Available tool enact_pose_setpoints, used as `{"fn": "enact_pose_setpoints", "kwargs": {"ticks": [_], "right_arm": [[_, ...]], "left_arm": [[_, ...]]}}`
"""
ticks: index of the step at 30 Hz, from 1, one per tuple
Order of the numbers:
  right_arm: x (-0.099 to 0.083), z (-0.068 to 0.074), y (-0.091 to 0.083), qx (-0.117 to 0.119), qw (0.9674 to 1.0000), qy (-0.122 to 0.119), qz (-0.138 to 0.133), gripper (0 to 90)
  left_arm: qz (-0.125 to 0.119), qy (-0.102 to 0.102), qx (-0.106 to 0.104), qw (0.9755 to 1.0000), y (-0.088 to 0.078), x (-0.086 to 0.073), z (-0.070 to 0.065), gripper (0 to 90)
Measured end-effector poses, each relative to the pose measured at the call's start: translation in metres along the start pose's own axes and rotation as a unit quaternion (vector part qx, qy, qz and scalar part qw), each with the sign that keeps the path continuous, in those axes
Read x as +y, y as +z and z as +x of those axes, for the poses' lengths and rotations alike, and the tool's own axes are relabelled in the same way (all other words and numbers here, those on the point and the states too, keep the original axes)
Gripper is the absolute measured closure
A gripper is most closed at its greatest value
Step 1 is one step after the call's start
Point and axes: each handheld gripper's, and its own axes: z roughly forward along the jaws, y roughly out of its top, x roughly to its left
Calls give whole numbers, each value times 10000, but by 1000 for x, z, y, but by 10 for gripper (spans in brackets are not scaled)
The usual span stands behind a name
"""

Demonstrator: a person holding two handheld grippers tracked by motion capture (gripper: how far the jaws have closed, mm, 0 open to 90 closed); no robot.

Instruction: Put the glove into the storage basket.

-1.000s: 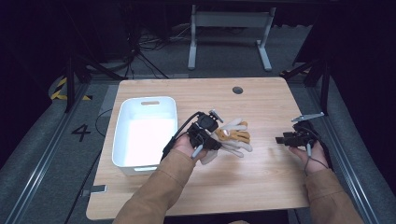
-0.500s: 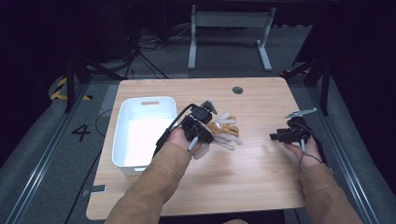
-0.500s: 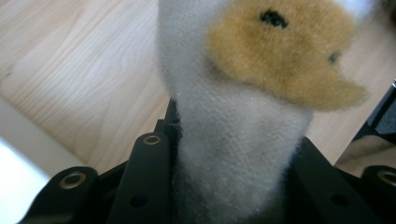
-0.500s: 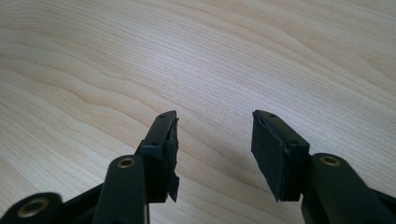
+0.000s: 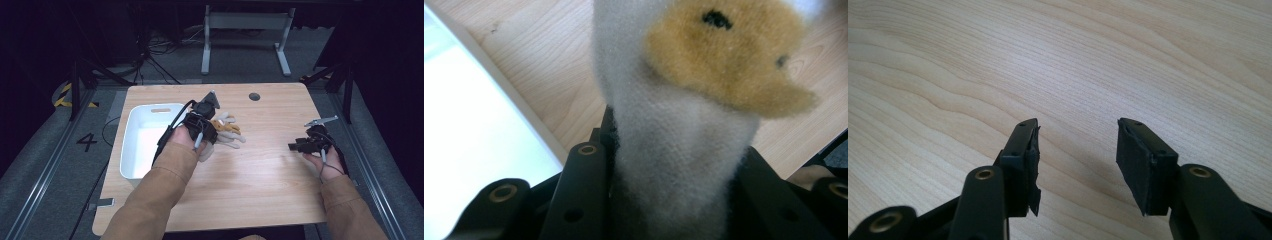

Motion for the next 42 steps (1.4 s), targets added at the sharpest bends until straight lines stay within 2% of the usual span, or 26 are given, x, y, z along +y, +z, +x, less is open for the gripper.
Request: {"fn": "enact_pose_setpoints", "kwargs": {"ticks": [8, 12, 14, 22, 24, 26, 29, 32, 35, 37, 42], "right_arm": [[-1, -1, -2, -64, 10000, 16, 6, 516], [-3, -5, -4, -105, 9998, 150, 13, 517], [-4, -6, -5, -115, 9998, 180, 7, 517], [-5, -7, -5, -71, 9997, 221, 17, 517], [-5, -7, -5, -51, 9997, 221, 22, 516], [-5, -6, -4, -56, 9998, 211, 42, 517], [-4, -6, -3, -122, 9995, 278, 100, 518], [-1, -6, -1, -122, 9994, 321, 86, 519], [3, -5, 3, -106, 9994, 311, 109, 519], [6, -3, 6, -72, 9997, 226, 101, 519], [10, -1, 8, -24, 9998, 171, 103, 519]], "left_arm": [[-83, -460, 33, 9989, -12, 5, 14, 690], [-17, -567, 44, 9984, -14, 9, 20, 689], [-48, -719, 53, 9974, -15, 11, 23, 688], [-82, -1013, 143, 9947, -23, 14, 33, 686], [-120, -1163, 188, 9930, -26, 13, 39, 686], [-130, -1213, 232, 9923, -27, 13, 41, 686], [-183, -1417, 286, 9893, -29, 11, 50, 685], [-234, -1534, 324, 9874, -32, 8, 56, 686], [-269, -1592, 306, 9864, -36, 3, 62, 685], [-262, -1668, 275, 9853, -39, 0, 66, 684], [-324, -1809, 400, 9822, -43, -8, 73, 684]]}}
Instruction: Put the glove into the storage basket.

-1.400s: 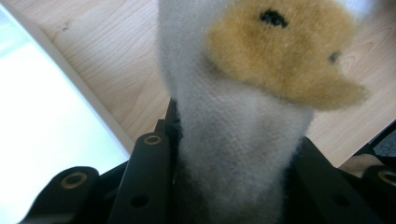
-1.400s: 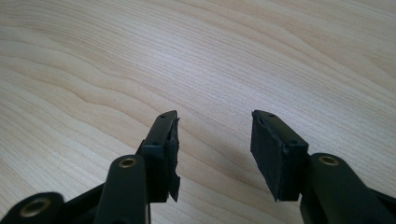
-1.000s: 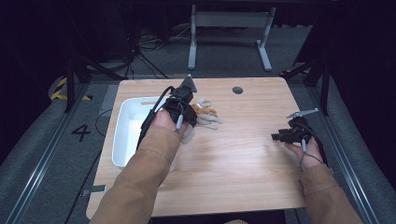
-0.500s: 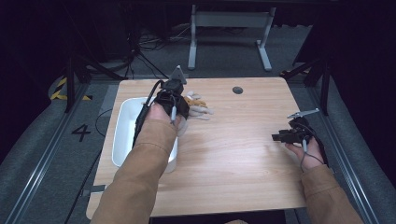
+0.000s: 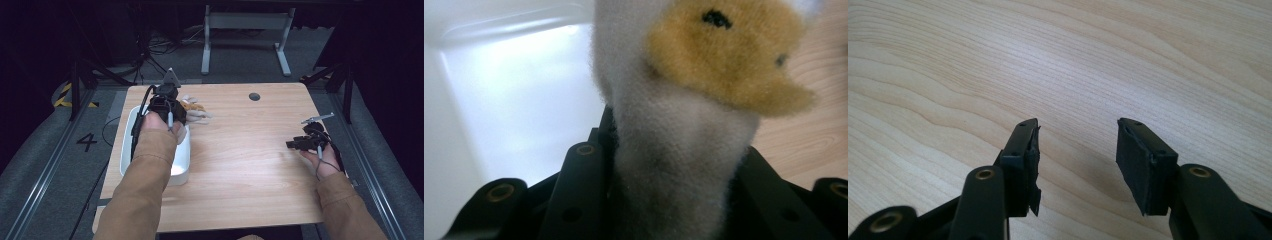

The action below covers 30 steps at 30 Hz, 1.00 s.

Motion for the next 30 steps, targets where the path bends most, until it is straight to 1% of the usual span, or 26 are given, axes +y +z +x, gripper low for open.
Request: {"fn": "enact_pose_setpoints", "kwargs": {"ticks": [4, 6, 7, 11, 13, 14, 15, 19, 20, 23, 24, 26, 30], "right_arm": [[1, 1, 0, 10, 10000, -16, -1, 519], [1, 1, 1, 0, 10000, -27, -8, 519], [0, 1, 1, 0, 10000, -16, 3, 519], [0, -2, 0, 2, 10000, 20, -25, 519], [-1, -2, -1, -2, 10000, 29, -8, 519], [-1, -2, -1, -5, 10000, 28, -15, 519], [-1, -2, -1, -2, 10000, 29, -14, 519], [-1, -2, -1, 3, 10000, 21, -4, 519], [-2, -2, -1, -1, 10000, 18, -1, 518], [-3, -3, -1, -7, 10000, 52, -12, 519], [-3, -3, -1, -15, 10000, 48, 3, 518], [-3, -3, -1, -12, 10000, 44, 17, 518], [-5, -3, -1, -15, 10000, 53, 4, 518]], "left_arm": [[-122, -136, 1, 9998, -4, -3, 10, 685], [-242, -262, -40, 9994, -6, -4, 16, 685], [-255, -314, -61, 9992, -7, -4, 19, 685], [-311, -464, 18, 9984, -9, -6, 28, 685], [-324, -499, 127, 9981, -9, -7, 31, 684], [-364, -535, 153, 9978, -9, -8, 32, 684], [-379, -586, 119, 9975, -7, -9, 35, 684], [-334, -690, 94, 9970, -3, -12, 43, 684], [-362, -731, 97, 9966, -2, -12, 45, 684], [-421, -820, 162, 9956, -2, -14, 49, 680], [-452, -880, 164, 9950, -1, -15, 52, 678], [-450, -962, 102, 9943, 0, -16, 55, 677], [-445, -1032, 127, 9936, 7, -18, 60, 678]]}}
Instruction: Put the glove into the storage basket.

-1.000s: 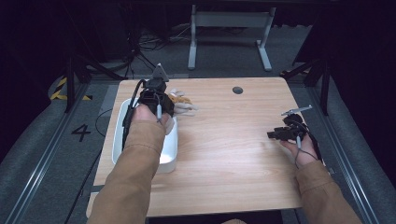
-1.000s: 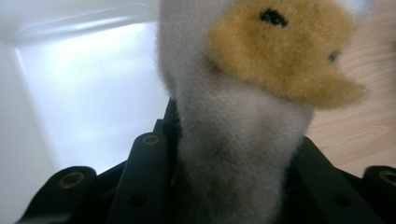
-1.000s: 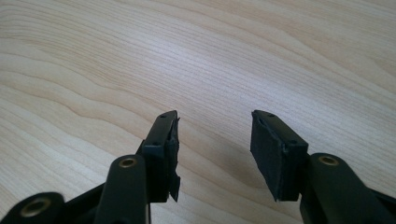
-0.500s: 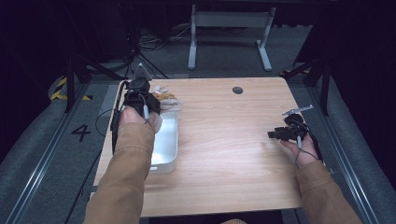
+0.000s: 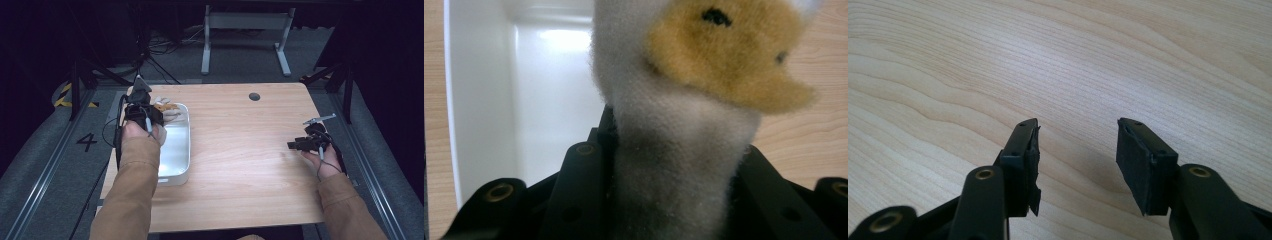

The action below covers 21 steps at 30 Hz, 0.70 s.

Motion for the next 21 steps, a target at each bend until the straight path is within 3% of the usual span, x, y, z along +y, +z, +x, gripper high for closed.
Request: {"fn": "enact_pose_setpoints", "kwargs": {"ticks": [4, 7, 13, 21], "right_arm": [[-1, 0, 0, 6, 10000, 4, 13, 517], [0, 0, 1, 22, 10000, -59, 21, 516], [-1, 1, 0, 22, 10000, -66, 23, 515], [-1, 0, 2, 28, 10000, -69, 59, 514]], "left_arm": [[-37, -78, 63, 9999, 5, -1, 4, 677], [-121, -149, 223, 9996, 15, -6, 5, 677], [-147, -414, 52, 9990, 36, -14, 19, 677], [-70, -567, 94, 9983, 53, -19, 28, 677]]}}
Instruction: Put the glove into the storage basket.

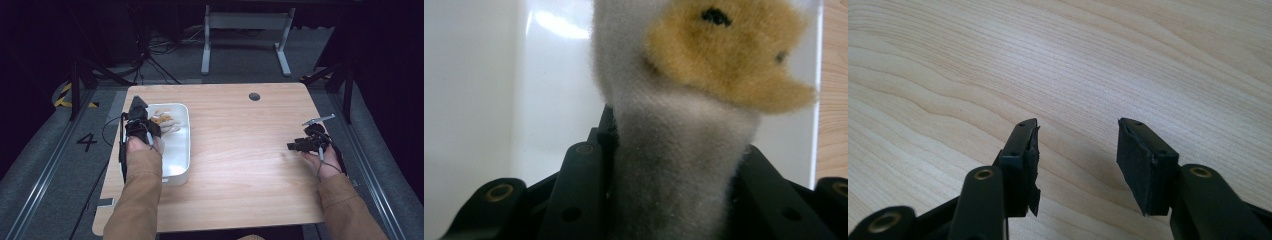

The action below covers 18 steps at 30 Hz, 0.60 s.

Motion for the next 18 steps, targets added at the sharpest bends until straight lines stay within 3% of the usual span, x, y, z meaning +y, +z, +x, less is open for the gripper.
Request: {"fn": "enact_pose_setpoints", "kwargs": {"ticks": [9, 18], "right_arm": [[0, 1, 0, 32, 10000, -24, 16, 510], [-1, 1, 2, 15, 10000, -37, 76, 509]], "left_arm": [[-59, -80, 3, 10000, 12, -3, 6, 674], [78, -185, -63, 9998, 25, -6, 15, 669]]}}
